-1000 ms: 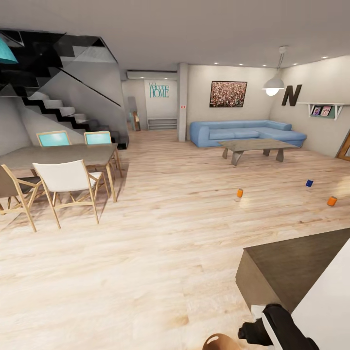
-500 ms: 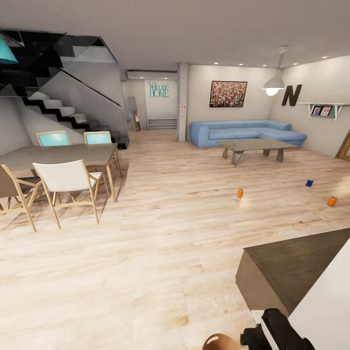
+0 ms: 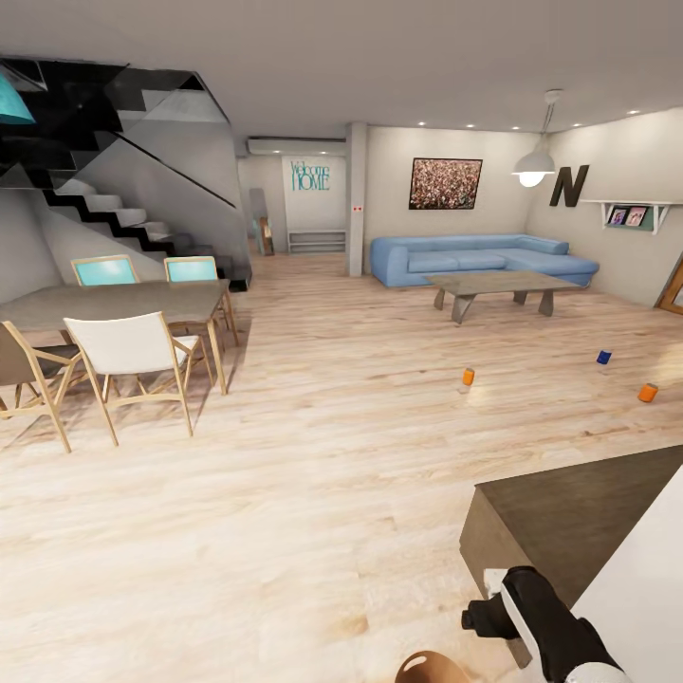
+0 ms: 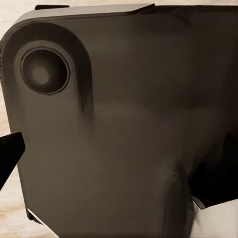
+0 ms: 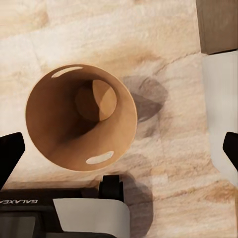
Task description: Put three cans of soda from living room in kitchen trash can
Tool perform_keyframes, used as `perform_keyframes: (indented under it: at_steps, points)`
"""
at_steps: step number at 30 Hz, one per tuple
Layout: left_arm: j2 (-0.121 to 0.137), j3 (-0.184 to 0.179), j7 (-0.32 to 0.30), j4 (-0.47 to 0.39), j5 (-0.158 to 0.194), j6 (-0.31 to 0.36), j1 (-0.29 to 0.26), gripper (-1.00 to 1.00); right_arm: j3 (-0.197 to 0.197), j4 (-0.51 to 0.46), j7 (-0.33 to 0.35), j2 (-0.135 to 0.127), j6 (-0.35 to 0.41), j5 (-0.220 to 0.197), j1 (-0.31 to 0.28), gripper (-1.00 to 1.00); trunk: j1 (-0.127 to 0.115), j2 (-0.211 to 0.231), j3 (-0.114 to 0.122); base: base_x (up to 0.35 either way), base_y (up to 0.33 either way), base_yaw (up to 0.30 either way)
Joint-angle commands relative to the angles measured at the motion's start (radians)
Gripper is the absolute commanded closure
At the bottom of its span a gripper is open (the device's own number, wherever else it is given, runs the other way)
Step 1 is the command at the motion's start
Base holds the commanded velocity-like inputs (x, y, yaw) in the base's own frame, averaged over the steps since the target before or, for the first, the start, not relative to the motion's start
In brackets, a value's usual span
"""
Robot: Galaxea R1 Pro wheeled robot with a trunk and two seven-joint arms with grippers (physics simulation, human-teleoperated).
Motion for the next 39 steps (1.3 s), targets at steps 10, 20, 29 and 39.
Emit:
perform_keyframes:
  at_steps: [10, 20, 29, 39]
  points:
    - [0.000, 0.001, -0.001, 0.000, 0.001, 0.000, 0.000, -1.00, -0.003, 0.023, 0.000, -0.028, -0.030, -0.001, -0.011, -1.00, 0.000, 0.000, 0.000, 0.000, 0.000, 0.000]
    - [0.005, 0.002, -0.020, -0.046, 0.019, 0.080, -0.052, -1.00, -0.003, 0.048, 0.000, -0.032, -0.038, 0.001, -0.012, -1.00, 0.000, 0.000, 0.000, 0.000, 0.000, 0.000]
    - [0.008, 0.004, -0.130, -0.520, 0.037, 0.547, -0.114, -1.00, -0.002, 0.055, 0.000, -0.031, -0.040, 0.002, -0.012, -1.00, 0.000, 0.000, 0.000, 0.000, 0.000, 0.000]
    - [0.004, 0.007, -0.139, -0.716, 0.040, 0.712, -0.226, -1.00, -0.001, 0.057, 0.000, -0.032, -0.040, 0.002, -0.012, -1.00, 0.000, 0.000, 0.000, 0.000, 0.000, 0.000]
